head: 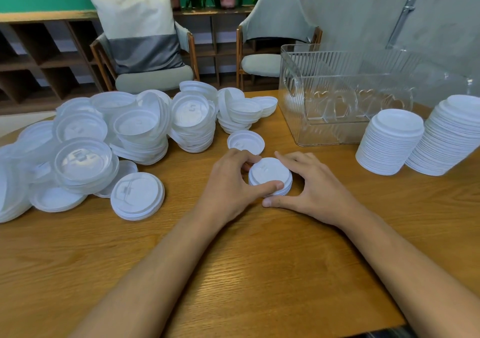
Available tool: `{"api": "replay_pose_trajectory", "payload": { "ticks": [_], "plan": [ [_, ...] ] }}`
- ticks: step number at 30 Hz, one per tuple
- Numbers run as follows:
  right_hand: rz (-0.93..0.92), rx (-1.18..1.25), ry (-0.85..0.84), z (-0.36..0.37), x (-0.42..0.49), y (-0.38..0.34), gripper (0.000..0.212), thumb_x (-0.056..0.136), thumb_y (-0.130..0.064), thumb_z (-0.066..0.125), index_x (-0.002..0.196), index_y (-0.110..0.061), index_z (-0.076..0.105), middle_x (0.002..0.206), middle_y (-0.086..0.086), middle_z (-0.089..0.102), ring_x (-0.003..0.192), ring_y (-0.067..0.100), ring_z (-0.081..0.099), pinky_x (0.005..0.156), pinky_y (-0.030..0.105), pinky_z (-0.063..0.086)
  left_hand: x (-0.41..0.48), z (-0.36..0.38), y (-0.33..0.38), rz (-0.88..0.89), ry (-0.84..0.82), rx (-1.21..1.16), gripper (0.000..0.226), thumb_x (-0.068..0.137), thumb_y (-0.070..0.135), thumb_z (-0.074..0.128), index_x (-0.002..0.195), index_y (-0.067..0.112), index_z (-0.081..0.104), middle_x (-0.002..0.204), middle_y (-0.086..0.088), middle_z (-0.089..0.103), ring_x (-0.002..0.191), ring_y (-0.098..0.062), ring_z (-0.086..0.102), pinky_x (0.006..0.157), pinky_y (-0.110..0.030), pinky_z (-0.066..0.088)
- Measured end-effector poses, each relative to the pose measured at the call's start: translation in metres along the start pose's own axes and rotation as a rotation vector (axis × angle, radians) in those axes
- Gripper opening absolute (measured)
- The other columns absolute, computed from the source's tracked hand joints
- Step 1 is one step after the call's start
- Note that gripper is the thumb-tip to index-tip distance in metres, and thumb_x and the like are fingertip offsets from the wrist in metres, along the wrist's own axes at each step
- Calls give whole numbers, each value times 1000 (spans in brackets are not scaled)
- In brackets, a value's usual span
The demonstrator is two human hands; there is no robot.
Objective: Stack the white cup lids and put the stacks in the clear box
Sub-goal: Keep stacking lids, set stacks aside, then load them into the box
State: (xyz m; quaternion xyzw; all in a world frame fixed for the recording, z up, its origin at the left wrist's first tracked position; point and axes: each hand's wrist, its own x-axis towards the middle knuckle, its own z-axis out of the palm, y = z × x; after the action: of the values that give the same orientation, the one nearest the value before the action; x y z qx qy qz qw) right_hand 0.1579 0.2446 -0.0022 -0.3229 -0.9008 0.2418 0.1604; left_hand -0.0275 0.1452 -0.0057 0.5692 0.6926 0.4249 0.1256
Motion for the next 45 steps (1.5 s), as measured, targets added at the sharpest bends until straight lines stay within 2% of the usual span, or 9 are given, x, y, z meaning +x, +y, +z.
{"api": "replay_pose_trajectory", "payload": {
  "ticks": [4,7,10,14,26,33,37,40,45],
  "plan": [
    [15,0,7,-1,-1,-2,112,67,-82,70,161,-29,37,145,-23,46,134,-5,33,106,20,29,0,0,-4,17,-25,13,57,74,57,87,118,23,72,113,12,63,100,-2,61,85,-19,50],
    [13,-2,25,-1,-1,-4,107,70,-81,69,160,-29,39,144,-24,47,132,-6,33,103,18,27,1,-5,-5,102,45,1,32,95,48,71,111,22,77,105,12,68,97,-3,63,85,-20,49],
    [13,-3,33,-1,-1,-4,104,73,-77,72,160,-30,39,145,-22,48,131,-7,32,103,18,26,8,-10,-16,172,154,143,24,103,26,64,123,15,74,120,3,71,113,-10,63,97,-25,48],
    [0,15,58,-1,-1,-3,102,74,-73,74,160,-32,38,142,-22,49,131,-6,35,99,10,24,13,-8,-29,141,65,323,36,97,11,68,132,16,70,131,-2,70,129,-18,58,108,-32,46],
    [-23,29,71,0,0,-1,89,74,-68,80,151,-35,50,134,-24,55,126,-6,42,95,0,24,12,-14,-21,61,177,211,16,93,28,78,90,20,65,80,9,65,76,-7,61,68,-27,48],
    [-11,48,115,1,1,0,89,76,-61,83,151,-26,51,140,-19,53,133,0,44,103,13,29,8,-21,-2,-17,318,-144,40,90,11,77,125,22,62,100,20,66,88,7,66,73,-10,54],
    [16,49,131,2,1,1,94,77,-62,83,156,-32,43,141,-18,52,134,2,44,108,24,35,9,-26,4,-163,228,-434,57,90,5,73,139,30,59,112,3,69,82,-14,77,80,-33,64],
    [13,80,126,1,1,3,101,75,-63,84,159,-40,34,138,-21,53,132,5,48,114,41,43,8,-25,8,-217,68,-616,59,91,-4,70,141,26,62,112,-13,72,86,-24,79,80,-38,66],
    [-30,116,131,2,2,6,98,77,-64,82,159,-47,31,141,-22,53,134,3,48,114,45,43,8,-16,-2,-119,75,-302,47,88,26,82,133,30,69,85,5,73,72,-13,71,79,-29,60]
  ]
}}
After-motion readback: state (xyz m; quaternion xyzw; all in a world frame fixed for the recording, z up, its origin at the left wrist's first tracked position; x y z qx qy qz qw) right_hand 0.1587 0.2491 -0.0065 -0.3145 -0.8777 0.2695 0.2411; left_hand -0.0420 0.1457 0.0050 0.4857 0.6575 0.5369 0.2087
